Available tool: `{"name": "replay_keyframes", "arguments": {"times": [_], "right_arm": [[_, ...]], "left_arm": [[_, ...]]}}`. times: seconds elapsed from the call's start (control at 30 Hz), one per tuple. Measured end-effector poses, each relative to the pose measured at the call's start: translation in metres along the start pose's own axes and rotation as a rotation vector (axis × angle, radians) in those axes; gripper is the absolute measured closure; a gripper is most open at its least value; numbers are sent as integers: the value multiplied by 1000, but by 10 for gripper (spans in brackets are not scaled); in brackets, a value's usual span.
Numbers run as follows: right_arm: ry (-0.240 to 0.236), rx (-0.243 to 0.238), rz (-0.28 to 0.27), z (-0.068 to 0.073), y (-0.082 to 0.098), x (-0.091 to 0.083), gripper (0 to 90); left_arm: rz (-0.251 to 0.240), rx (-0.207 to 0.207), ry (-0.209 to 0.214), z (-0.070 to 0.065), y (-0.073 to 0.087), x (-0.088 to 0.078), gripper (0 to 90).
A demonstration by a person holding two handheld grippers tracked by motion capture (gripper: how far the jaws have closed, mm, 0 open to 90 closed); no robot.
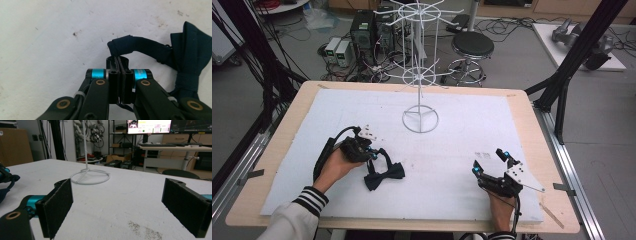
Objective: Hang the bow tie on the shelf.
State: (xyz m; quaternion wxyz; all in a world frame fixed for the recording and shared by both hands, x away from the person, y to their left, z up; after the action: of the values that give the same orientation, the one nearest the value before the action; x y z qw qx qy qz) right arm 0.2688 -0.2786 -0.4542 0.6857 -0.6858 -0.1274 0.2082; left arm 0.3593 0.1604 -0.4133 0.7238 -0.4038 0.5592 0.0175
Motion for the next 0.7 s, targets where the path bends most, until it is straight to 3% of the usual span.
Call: {"name": "replay_keyframes", "arguments": {"times": [0.17, 0.7], "right_arm": [[1, 1, 0, 0, 0, 0, 91], [1, 0, 0, 0, 0, 0, 91]], "left_arm": [[-84, 20, -8, 1, -2, -8, 876], [-309, 20, -13, 0, -13, -29, 877]]}}
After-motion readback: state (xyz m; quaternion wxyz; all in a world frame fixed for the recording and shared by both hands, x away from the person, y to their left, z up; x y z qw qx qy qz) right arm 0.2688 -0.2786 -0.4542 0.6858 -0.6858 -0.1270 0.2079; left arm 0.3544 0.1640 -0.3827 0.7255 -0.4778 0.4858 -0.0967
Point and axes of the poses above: each handheld gripper's, and its own axes: x roughly forward along the jaws, y roughly out of its underside, z roughly to its left, the point moved 1 cm from there along x, roughly forward along the jaws, and after that the axes turned 3 degrees about z, right-handed, at the moved point
